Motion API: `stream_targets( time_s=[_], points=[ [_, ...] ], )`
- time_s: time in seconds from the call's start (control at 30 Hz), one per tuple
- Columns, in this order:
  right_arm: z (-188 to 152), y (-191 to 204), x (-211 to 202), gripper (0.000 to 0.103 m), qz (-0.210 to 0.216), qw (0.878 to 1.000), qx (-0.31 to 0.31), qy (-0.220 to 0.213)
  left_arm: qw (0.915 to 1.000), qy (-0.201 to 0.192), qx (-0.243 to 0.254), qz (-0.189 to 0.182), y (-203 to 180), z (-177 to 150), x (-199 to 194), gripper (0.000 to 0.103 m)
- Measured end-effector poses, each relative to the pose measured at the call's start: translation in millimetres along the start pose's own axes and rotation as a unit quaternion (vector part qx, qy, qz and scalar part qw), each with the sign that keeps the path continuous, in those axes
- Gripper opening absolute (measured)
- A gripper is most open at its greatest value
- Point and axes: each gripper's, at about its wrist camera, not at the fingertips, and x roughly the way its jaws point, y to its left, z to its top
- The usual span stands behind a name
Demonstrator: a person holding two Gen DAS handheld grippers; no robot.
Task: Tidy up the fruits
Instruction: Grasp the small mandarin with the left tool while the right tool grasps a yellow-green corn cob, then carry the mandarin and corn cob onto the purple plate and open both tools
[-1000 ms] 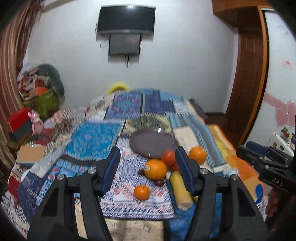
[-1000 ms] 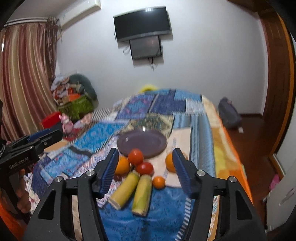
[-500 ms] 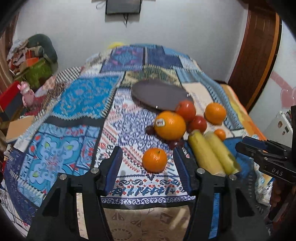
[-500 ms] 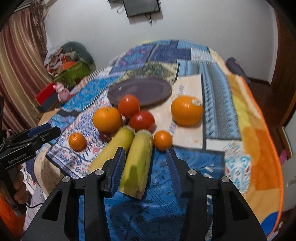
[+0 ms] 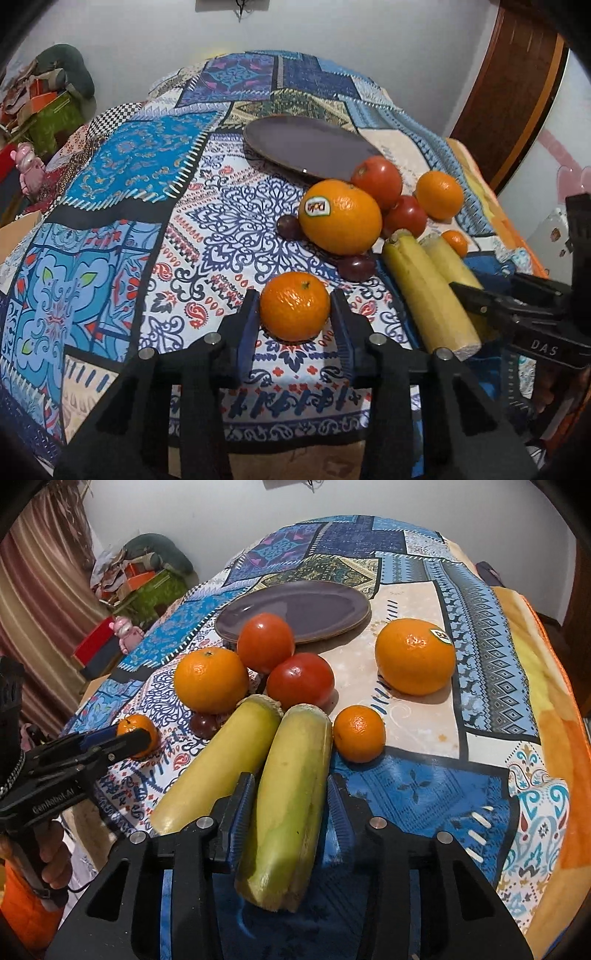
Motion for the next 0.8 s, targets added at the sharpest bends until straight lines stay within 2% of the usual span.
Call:
stream_targets(
  time_s=[0.27,0.53,0.8],
  points=[
    [2.5,-4.4,16.2,0.038,0.006,1.0,0.005,0.019,1.0,-0.003,-0.008,-0.003,3.4,2.6,7.9,0.038],
    [2.5,-0.4,11.8,0.034,-0.018,1.0,-0.012,0.002,0.9999,-0.012,-0.003,0.003,2.3,4.6,-1.9,0.037],
    [5.3,3.7,-10.8,0.034,-0.016,0.999,-0.025,-0.025,0.9986,-0.05,-0.005,0.013,5.3,19.5,-33.6,0.037]
  ],
)
